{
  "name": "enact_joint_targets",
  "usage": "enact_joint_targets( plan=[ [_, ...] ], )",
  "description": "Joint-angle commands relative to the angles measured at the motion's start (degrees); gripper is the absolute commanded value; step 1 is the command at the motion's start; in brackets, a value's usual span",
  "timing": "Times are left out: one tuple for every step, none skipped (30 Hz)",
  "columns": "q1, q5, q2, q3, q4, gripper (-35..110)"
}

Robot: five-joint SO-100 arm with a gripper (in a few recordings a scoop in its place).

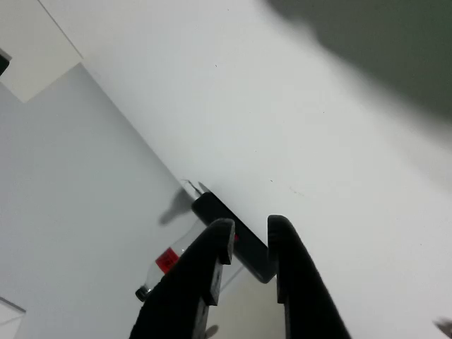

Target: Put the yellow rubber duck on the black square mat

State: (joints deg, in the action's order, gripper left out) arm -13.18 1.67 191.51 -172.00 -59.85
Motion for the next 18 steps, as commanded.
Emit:
enact_joint_targets(
  plan=[
    [-0.9,0.8,1.1,-0.1,0.5,5],
    [-0.9,0.8,1.1,-0.1,0.5,5],
    [-0.9,0.8,1.1,-0.1,0.5,5],
    [-0.6,0.8,1.1,-0.1,0.5,5],
    [-0.5,0.8,1.1,-0.1,0.5,5],
    [-0.5,0.8,1.1,-0.1,0.5,5],
    [-0.5,0.8,1.1,-0.1,0.5,5],
    [-0.5,0.8,1.1,-0.1,0.5,5],
    [-0.5,0.8,1.1,-0.1,0.5,5],
    [-0.5,0.8,1.1,-0.1,0.5,5],
    [-0.5,0.8,1.1,-0.1,0.5,5],
    [-0.5,0.7,1.1,-0.1,0.5,5],
    [-0.5,0.6,1.1,-0.1,0.5,5],
    [-0.5,0.6,1.1,-0.1,0.5,5],
    [-0.5,0.6,1.1,-0.1,0.5,5],
    [-0.5,0.6,1.1,-0.1,0.5,5],
    [-0.5,0.6,1.1,-0.1,0.5,5],
    [-0.5,0.6,1.1,-0.1,0.5,5]
  ],
)
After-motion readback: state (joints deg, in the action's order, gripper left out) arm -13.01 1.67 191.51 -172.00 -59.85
